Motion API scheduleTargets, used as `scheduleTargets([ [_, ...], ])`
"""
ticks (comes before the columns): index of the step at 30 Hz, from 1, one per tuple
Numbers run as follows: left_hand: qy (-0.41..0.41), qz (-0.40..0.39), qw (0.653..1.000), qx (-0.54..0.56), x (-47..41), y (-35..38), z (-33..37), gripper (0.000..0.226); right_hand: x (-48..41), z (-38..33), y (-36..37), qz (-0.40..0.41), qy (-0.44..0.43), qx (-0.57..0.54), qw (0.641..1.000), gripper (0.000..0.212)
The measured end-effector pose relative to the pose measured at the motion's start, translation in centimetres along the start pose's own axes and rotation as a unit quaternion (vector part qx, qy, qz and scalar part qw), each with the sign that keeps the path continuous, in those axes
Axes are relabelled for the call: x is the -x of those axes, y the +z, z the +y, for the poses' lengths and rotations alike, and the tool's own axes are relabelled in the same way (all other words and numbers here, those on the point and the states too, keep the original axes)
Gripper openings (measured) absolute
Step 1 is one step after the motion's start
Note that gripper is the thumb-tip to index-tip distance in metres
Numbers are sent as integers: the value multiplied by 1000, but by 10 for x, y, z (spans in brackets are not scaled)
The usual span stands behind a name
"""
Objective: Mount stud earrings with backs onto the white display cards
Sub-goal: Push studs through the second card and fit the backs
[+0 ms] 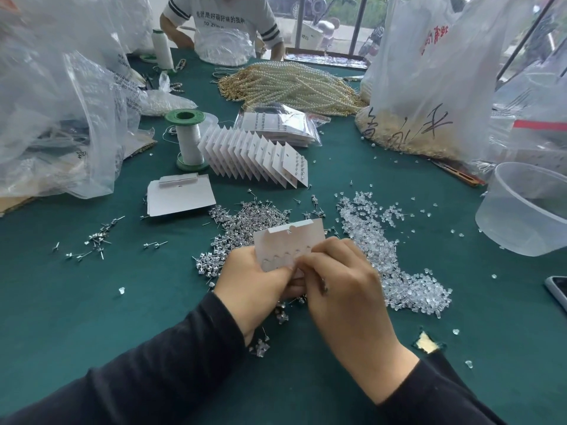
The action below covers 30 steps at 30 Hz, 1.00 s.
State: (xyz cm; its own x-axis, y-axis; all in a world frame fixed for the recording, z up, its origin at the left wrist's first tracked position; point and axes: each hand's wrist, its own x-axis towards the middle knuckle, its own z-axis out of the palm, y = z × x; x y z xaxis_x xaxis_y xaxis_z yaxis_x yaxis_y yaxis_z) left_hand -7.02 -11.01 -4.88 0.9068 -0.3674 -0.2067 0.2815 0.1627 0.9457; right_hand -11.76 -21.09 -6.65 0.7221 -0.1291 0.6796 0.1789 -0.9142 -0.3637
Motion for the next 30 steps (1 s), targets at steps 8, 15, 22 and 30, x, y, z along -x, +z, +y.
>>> scheduleTargets([
  [8, 9, 18, 999, -34, 1, 2, 1, 25, 2, 2, -5, 26, 24, -32, 999, 2],
  [15, 23, 19, 998, -53, 1, 1, 1, 23, 2, 0, -5, 31, 30, -32, 999, 3],
  [22, 41, 29, 996, -67, 1, -1, 0, 23, 1, -2, -4, 38, 14, -15, 999, 4],
  [30, 42, 17, 997, -59, 1, -3, 1, 22, 2, -3, -1, 35, -5, -8, 999, 3],
])
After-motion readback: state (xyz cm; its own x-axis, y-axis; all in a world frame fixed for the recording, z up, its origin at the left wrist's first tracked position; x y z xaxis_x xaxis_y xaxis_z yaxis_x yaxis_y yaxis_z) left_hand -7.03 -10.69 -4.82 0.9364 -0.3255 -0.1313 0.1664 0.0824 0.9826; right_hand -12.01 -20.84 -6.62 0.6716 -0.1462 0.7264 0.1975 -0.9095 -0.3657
